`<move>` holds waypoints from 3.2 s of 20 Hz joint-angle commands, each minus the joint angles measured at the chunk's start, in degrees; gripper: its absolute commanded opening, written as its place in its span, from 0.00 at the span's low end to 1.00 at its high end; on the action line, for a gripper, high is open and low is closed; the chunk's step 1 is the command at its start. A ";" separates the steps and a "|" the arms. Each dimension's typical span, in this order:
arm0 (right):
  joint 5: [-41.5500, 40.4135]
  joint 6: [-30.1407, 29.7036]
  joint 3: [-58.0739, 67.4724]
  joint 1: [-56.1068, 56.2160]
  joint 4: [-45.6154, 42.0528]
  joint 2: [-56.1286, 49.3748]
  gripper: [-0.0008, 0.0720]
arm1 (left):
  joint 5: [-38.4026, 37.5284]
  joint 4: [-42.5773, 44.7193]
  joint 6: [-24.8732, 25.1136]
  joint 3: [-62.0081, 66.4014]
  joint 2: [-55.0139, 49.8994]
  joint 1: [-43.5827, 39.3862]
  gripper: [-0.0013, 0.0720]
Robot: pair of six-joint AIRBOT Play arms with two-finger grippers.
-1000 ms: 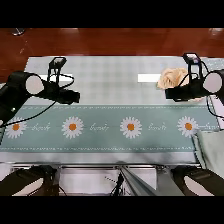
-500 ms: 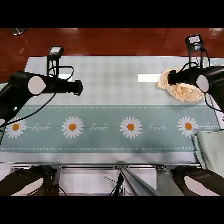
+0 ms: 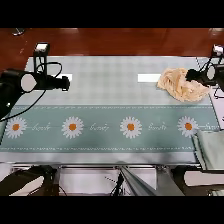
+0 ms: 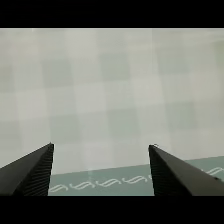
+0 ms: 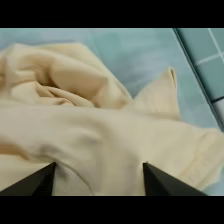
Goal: Fold the shirts.
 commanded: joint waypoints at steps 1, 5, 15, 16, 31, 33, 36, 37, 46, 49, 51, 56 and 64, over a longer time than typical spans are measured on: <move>3.98 -4.28 1.60 -4.13 7.82 -4.68 0.86 | -3.85 -1.73 0.37 -1.01 0.00 2.43 0.98; 8.92 -12.22 1.97 -3.96 15.43 -5.27 0.18 | -5.70 -12.98 3.89 -5.01 0.31 2.34 0.98; 10.23 -28.52 24.17 -3.37 39.08 18.71 0.04 | -11.72 -26.16 14.05 -12.79 20.46 8.07 0.98; 9.75 -29.99 26.27 -2.49 40.00 21.53 0.04 | -11.28 -26.43 13.07 -14.86 22.69 7.63 0.98; 35.19 -35.04 30.84 27.50 40.06 33.88 0.04 | -7.15 -31.10 11.96 -25.75 27.02 3.89 0.98; 32.68 -33.48 18.91 34.03 40.09 33.88 0.04 | -5.75 -31.04 11.98 -25.73 27.02 3.89 0.98; 21.79 -29.18 0.20 42.82 43.12 31.98 0.04 | -4.31 -31.04 11.98 -25.75 27.02 3.89 0.98; 18.29 -29.24 -3.96 45.05 46.62 30.21 0.04 | -4.24 -31.04 11.98 -25.75 27.02 3.89 0.98; 13.55 -35.36 -5.49 47.84 65.83 13.62 0.88 | -5.27 -30.84 12.39 -25.75 27.02 3.89 0.98; 23.45 -35.32 -2.19 34.23 62.62 18.29 0.88 | -12.04 -27.96 12.13 -25.73 27.02 4.04 0.98; 27.96 -35.21 -2.19 21.22 57.16 23.32 0.88 | -17.14 -28.85 12.13 -25.75 27.02 4.48 0.98; 29.59 -33.35 -14.75 -10.49 44.50 34.07 0.87 | -16.28 -49.29 18.67 -29.59 24.79 4.20 0.98; 24.52 -37.46 -32.74 -12.66 52.81 36.44 0.87 | -4.68 -60.00 27.17 -26.12 1.86 -10.43 0.98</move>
